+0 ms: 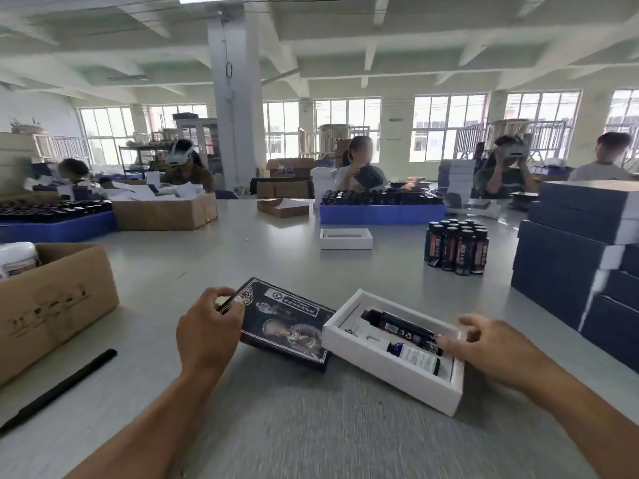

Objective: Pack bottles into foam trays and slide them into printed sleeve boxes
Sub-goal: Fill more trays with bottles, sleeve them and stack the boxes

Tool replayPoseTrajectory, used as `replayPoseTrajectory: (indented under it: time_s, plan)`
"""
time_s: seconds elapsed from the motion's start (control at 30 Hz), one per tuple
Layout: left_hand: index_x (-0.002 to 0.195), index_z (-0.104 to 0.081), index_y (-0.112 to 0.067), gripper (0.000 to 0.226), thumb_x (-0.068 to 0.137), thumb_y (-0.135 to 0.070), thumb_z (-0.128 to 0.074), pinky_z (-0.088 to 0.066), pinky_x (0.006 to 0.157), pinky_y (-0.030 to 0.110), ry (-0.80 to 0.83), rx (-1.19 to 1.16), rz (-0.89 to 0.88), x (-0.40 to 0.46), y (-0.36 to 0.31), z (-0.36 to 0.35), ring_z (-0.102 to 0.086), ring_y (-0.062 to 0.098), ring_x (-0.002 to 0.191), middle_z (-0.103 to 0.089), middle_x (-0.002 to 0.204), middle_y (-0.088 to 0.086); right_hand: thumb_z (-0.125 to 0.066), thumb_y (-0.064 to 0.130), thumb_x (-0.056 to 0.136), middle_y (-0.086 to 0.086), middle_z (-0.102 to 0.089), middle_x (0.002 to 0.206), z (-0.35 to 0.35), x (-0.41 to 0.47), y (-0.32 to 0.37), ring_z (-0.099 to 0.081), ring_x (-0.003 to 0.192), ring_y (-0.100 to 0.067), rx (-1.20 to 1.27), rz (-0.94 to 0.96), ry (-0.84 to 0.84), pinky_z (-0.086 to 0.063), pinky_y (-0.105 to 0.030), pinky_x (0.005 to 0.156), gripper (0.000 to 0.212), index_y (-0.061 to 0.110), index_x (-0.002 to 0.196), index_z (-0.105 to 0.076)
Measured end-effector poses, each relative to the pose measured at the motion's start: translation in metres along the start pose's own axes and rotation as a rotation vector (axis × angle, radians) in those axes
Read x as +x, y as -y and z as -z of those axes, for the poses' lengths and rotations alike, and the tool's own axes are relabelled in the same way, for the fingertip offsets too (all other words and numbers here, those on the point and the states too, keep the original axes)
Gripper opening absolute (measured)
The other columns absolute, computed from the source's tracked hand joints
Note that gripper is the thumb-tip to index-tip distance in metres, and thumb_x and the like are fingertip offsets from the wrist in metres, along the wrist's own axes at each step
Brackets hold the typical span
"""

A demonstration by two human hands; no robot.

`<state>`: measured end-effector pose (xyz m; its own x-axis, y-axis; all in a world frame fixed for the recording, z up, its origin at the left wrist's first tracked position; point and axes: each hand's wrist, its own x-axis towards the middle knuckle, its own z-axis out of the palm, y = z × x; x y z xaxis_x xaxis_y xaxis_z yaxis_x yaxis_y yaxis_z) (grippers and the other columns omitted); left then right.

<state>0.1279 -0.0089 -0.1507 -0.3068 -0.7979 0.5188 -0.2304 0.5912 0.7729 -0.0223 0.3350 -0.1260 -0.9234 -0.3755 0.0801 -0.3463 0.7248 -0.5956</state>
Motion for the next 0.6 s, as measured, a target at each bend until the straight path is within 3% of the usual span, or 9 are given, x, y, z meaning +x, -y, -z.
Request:
replayPoseTrajectory:
  time_s: [0.07, 0.13, 0.23, 0.4, 0.6]
  plan:
    - [0.106, -0.069, -0.021, 0.022, 0.085, -0.028, -0.063, -0.043, 0.077, 0.033, 0.058, 0.086, 0.094, 0.006, 0.013, 0.001, -0.061, 0.029, 0.095, -0.071, 0.106, 0.01, -0.066, 0.055, 0.087, -0.007, -0.063, 0.121, 0.005, 0.0, -0.001, -0.057, 0.096, -0.018, -0.032, -0.076, 0.025, -0.044, -0.03, 0.075, 0.058, 0.016, 0.13, -0.055]
    - [0.107, -0.069, -0.017, 0.025, 0.085, -0.027, -0.066, -0.044, 0.084, 0.036, 0.096, 0.086, 0.135, 0.011, 0.021, 0.002, -0.061, 0.033, 0.1, -0.07, 0.108, 0.014, -0.064, 0.049, 0.091, -0.006, -0.068, 0.094, 0.006, 0.001, -0.001, -0.062, 0.069, -0.015, 0.049, -0.125, 0.097, -0.048, -0.028, 0.058, 0.04, 0.014, 0.11, -0.063]
    - [0.103, -0.07, -0.017, 0.02, 0.086, -0.026, -0.068, -0.046, 0.082, 0.035, 0.132, 0.039, 0.096, 0.012, 0.024, 0.002, -0.063, 0.029, 0.093, -0.072, 0.105, 0.013, -0.062, 0.035, 0.096, -0.011, -0.066, 0.074, 0.002, 0.0, 0.0, -0.056, 0.045, -0.015, 0.251, -0.175, 0.164, -0.045, -0.025, 0.043, 0.023, 0.014, 0.105, -0.059]
    - [0.098, -0.071, -0.019, 0.014, 0.088, -0.027, -0.067, -0.041, 0.071, 0.03, 0.196, 0.023, 0.073, 0.011, 0.025, 0.0, -0.061, 0.021, 0.082, -0.072, 0.1, 0.01, -0.057, 0.023, 0.098, -0.014, -0.066, 0.065, -0.003, -0.002, 0.0, -0.057, 0.044, -0.019, 0.346, -0.156, 0.144, -0.046, -0.027, 0.041, 0.007, 0.022, 0.095, -0.05]
    - [0.096, -0.07, -0.02, 0.012, 0.088, -0.028, -0.068, -0.042, 0.073, 0.03, 0.186, 0.01, 0.065, 0.007, 0.022, -0.001, -0.063, 0.024, 0.085, -0.072, 0.101, 0.01, -0.056, 0.019, 0.097, -0.02, -0.074, 0.08, -0.005, 0.0, -0.003, -0.06, 0.047, -0.019, 0.351, -0.113, 0.147, -0.047, -0.027, 0.041, 0.007, 0.015, 0.101, -0.058]
